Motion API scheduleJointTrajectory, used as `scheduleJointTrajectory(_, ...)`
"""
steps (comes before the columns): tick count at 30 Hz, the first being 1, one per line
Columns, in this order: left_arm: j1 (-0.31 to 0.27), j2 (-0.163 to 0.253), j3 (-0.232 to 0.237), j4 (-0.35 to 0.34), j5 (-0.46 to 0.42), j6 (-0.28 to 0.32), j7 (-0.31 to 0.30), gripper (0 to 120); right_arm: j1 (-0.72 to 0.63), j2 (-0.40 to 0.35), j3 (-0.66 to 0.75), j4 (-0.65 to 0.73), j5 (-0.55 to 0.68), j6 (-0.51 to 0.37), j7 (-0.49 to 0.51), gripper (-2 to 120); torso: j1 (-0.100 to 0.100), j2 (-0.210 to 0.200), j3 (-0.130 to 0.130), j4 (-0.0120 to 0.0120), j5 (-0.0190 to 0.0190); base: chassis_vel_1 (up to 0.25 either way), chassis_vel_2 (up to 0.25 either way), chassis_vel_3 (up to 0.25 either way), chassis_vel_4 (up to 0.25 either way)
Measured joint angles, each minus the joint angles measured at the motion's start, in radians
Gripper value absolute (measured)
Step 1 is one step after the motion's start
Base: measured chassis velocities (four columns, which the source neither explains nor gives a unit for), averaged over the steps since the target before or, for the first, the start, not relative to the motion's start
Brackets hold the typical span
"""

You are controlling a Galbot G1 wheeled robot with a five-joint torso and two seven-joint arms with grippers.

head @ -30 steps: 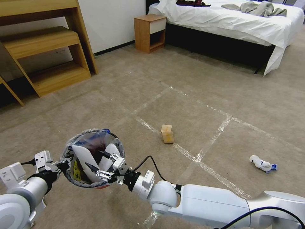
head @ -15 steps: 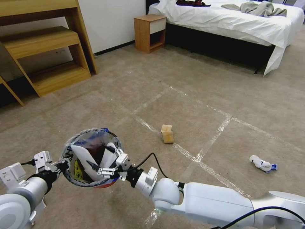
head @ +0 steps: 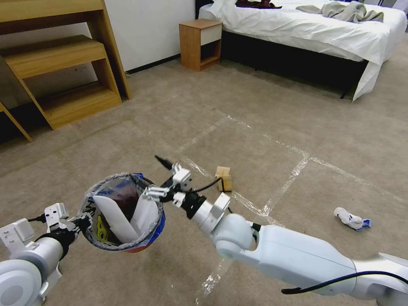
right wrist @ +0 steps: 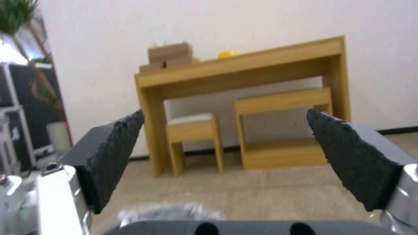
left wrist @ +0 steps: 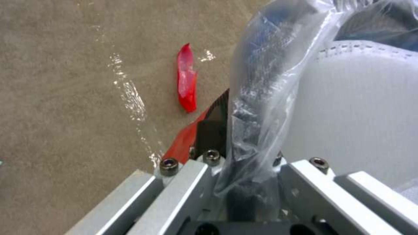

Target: Pick up the trash bin and place the garbage on the floor into it.

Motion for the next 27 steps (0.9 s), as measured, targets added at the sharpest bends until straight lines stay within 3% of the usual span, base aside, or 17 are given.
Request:
scheduleJointTrajectory(9, -0.005, -0.007, 0.000, 0.003, 0.018, -0.002, 0.006, 1, -0.006, 0.015, 0.165, 0.024, 0.072, -0.009, -0.015, 100, 0.000, 0.000, 0.000, 0.0002, -0.0002, 0.000, 0.000, 0.000, 0.000)
scheduleJointTrajectory(11, -0.008, -0.008, -0.006, 0.007, 0.040, -0.006, 0.017, 1, -0.017, -0.004, 0.290, 0.033, 0.125, -0.009, -0.046, 100, 0.000, 0.000, 0.000, 0.0002, -0.0001, 0.000, 0.000, 0.000, 0.000)
scheduleJointTrajectory(17, -0.014, -0.013, -0.014, 0.013, 0.083, -0.013, 0.037, 1, -0.062, -0.052, 0.479, 0.055, 0.142, -0.024, -0.049, 100, 0.000, 0.000, 0.000, -0.0003, 0.0001, 0.000, 0.000, 0.000, 0.000)
scheduleJointTrajectory(20, -0.003, -0.036, -0.035, 0.018, 0.133, -0.026, 0.059, 1, -0.123, -0.096, 0.667, 0.061, 0.053, -0.055, -0.007, 100, 0.000, 0.000, 0.000, -0.0004, 0.0004, 0.000, 0.000, 0.000, 0.000)
scheduleJointTrajectory(27, 0.012, -0.071, -0.055, 0.015, 0.189, -0.040, 0.072, 1, -0.223, -0.123, 0.892, 0.069, -0.081, -0.084, 0.036, 100, 0.000, 0.000, 0.000, 0.0004, 0.0001, 0.000, 0.000, 0.000, 0.000)
